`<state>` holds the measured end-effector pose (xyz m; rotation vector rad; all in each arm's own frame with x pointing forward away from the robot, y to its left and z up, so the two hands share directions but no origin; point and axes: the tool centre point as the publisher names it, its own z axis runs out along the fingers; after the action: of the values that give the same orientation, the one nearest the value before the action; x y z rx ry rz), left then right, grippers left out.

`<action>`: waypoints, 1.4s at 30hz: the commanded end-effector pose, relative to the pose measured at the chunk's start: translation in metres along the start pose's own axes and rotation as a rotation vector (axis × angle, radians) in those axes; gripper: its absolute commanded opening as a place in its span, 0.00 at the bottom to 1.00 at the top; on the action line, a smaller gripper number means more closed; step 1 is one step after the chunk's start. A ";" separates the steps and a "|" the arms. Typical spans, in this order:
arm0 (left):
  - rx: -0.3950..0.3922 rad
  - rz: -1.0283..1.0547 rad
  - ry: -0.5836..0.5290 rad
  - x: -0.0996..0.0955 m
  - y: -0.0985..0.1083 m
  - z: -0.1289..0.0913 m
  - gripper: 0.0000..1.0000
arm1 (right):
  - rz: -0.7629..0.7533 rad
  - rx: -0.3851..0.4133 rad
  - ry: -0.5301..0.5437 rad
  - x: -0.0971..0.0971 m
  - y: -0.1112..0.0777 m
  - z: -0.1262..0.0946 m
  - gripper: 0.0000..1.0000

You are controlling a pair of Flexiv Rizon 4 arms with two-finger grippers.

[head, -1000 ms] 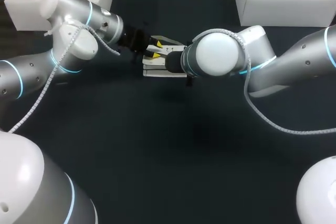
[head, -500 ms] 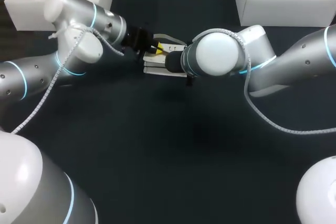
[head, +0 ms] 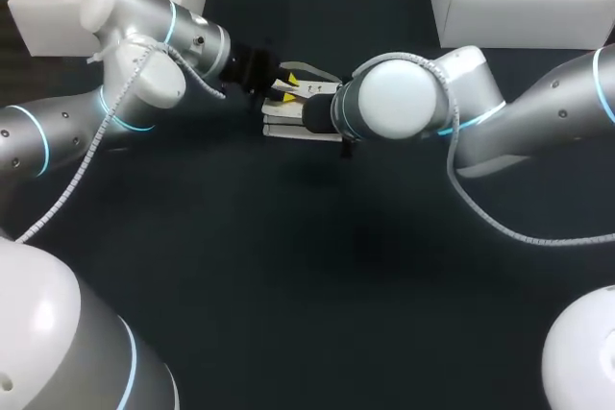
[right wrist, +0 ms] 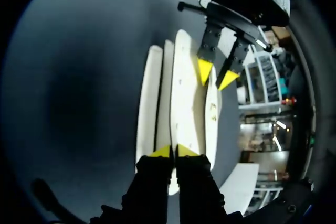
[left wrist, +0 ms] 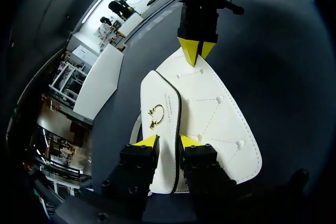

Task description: Pick up the bag, open it, inspect its contents, close it, and place it on the opposite side

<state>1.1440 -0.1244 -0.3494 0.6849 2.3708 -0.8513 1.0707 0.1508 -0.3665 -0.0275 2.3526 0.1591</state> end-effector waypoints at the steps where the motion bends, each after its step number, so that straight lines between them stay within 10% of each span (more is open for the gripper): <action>1: 0.002 -0.001 -0.001 0.001 0.002 0.007 0.23 | 0.000 -0.004 -0.005 0.002 0.000 0.001 0.00; 6: -0.017 0.003 0.004 -0.003 0.002 0.014 0.00 | 0.000 -0.004 -0.005 0.002 0.000 0.001 0.00; 24: 0.140 -0.281 0.171 -0.051 0.020 -0.026 0.00 | 0.000 -0.004 -0.005 0.002 0.000 0.001 0.00; 36: 0.138 -0.301 0.206 -0.041 0.016 -0.020 0.00 | 0.000 -0.004 -0.005 0.002 0.000 0.001 0.00; 38: 0.126 -0.298 0.195 -0.037 0.015 -0.018 0.29 | 0.000 -0.004 -0.005 0.002 0.000 0.001 0.00; 42: 0.116 -0.298 0.170 -0.028 0.012 -0.016 0.54 | 0.000 -0.004 -0.005 0.002 0.000 0.001 0.00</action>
<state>1.1763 -0.1116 -0.3212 0.4959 2.6702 -1.1073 1.0710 0.1516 -0.3670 -0.0284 2.3516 0.1616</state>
